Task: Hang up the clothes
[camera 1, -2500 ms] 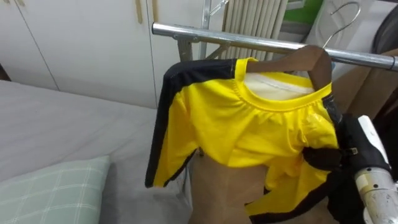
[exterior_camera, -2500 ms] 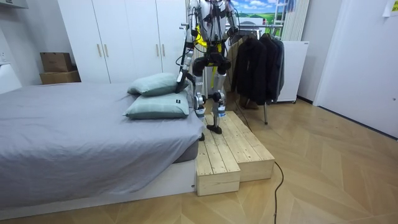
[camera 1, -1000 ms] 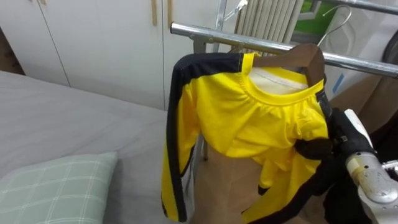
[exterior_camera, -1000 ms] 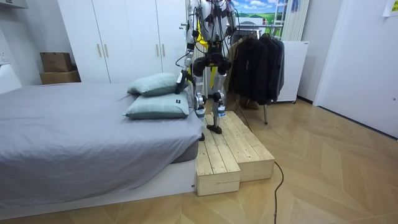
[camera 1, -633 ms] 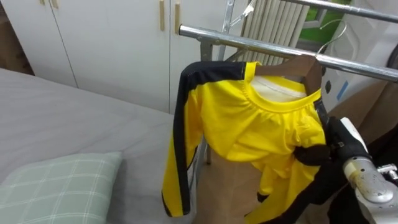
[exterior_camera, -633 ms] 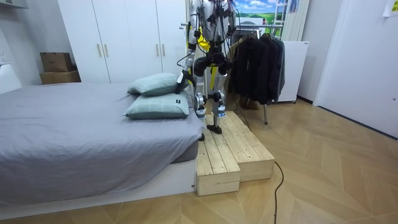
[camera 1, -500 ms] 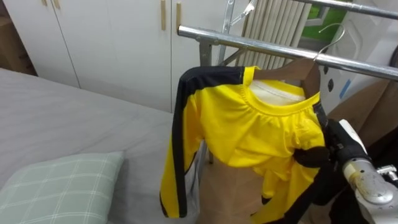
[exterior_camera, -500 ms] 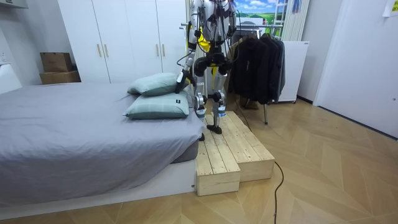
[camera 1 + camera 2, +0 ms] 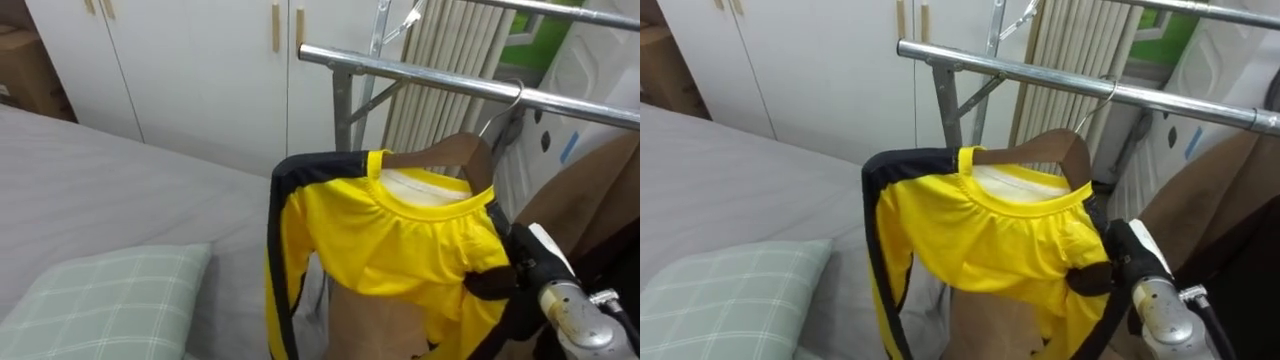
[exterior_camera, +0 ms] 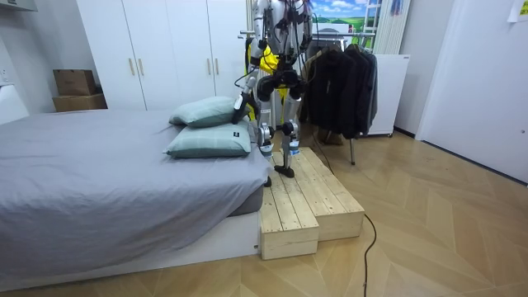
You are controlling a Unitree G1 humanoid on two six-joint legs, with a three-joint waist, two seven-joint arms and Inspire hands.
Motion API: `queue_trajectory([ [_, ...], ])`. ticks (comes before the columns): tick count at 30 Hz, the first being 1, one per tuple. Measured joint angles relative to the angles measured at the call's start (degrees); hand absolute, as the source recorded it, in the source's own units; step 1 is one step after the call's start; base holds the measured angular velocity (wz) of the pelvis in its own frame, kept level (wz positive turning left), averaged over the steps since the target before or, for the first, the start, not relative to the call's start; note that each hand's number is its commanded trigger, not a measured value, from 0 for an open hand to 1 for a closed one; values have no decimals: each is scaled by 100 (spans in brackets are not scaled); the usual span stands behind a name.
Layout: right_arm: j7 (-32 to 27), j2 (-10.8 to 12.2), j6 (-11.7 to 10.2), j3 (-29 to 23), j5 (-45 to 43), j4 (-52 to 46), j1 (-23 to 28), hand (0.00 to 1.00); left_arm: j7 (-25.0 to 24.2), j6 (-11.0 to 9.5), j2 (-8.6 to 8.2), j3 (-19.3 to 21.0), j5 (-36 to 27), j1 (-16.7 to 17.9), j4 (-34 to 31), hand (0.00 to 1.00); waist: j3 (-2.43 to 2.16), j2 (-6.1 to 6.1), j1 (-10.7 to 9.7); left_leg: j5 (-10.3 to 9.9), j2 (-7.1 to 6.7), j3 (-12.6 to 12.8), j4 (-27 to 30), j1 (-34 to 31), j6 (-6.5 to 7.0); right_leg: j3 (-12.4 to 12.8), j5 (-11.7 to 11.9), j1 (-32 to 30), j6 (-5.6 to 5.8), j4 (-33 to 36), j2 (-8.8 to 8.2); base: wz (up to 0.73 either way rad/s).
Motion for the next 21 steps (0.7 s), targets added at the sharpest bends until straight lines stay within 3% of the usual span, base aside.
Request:
queue_trajectory([
  [6, -159, 2, -58, -1, 9, 298, 2, 100, 8, 2, 16, -2, -3, -15, 1, 0, 13, 9, 30, 1, 2, -65, -18, 70, -3, -23, -14, 111, 14, -69, -12, 4],
  [12, -179, 2, 292, -30, 17, 605, -3, 100, 11, 4, 16, -2, -1, -36, 0, 0, 1, -6, 46, 1, 1, -66, -46, 57, -3, -22, -17, 91, 17, -81, -12, 0],
  [21, -512, 87, 250, 2, 20, 776, -41, 100, 112, 4, 16, -110, -26, -75, 5, 0, 18, 60, 83, 7, 8, -148, -47, 27, -5, -59, 29, 159, -67, -265, -29, 4],
])
